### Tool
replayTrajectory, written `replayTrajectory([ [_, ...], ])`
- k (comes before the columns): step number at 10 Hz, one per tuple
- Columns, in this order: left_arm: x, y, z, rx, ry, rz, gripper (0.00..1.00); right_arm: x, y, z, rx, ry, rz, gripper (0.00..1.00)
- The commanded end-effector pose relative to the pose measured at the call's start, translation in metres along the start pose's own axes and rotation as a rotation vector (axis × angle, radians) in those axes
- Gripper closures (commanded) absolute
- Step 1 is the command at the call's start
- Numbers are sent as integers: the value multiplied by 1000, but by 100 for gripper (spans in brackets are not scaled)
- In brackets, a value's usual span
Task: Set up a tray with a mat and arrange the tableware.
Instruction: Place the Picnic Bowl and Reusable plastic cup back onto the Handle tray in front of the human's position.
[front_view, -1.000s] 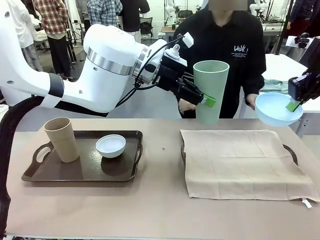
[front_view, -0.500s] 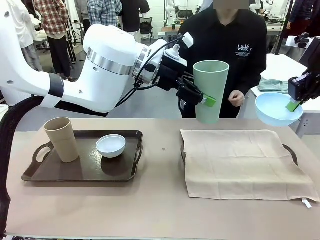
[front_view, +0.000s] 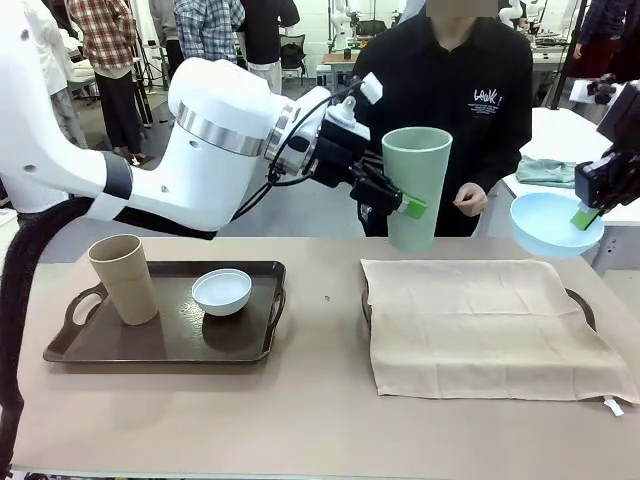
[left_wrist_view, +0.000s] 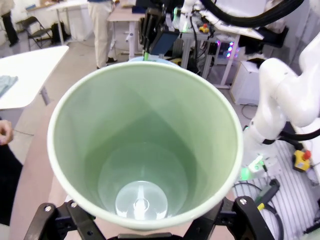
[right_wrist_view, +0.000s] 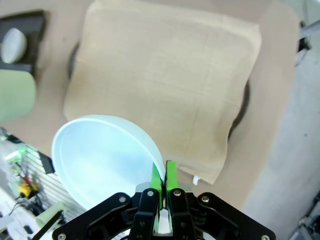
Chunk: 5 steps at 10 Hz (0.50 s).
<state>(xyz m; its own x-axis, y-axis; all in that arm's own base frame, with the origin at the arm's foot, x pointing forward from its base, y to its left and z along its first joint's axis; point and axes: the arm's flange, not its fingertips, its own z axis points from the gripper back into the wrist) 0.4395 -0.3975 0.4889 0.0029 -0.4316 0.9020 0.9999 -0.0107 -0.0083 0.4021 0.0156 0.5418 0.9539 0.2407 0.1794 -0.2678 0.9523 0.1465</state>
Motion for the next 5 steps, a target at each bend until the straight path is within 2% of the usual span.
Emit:
replayTrajectory([
  [1, -45, 26, -24, 32, -10, -8, 14, 23, -26, -52, 1, 36, 5, 96],
  [4, -77, 45, -68, 26, 81, -57, 14, 39, -43, -109, -29, 59, 1, 96],
  [5, -74, 44, -71, -1, 56, -52, 14, 37, -42, -108, -23, 42, -12, 96],
])
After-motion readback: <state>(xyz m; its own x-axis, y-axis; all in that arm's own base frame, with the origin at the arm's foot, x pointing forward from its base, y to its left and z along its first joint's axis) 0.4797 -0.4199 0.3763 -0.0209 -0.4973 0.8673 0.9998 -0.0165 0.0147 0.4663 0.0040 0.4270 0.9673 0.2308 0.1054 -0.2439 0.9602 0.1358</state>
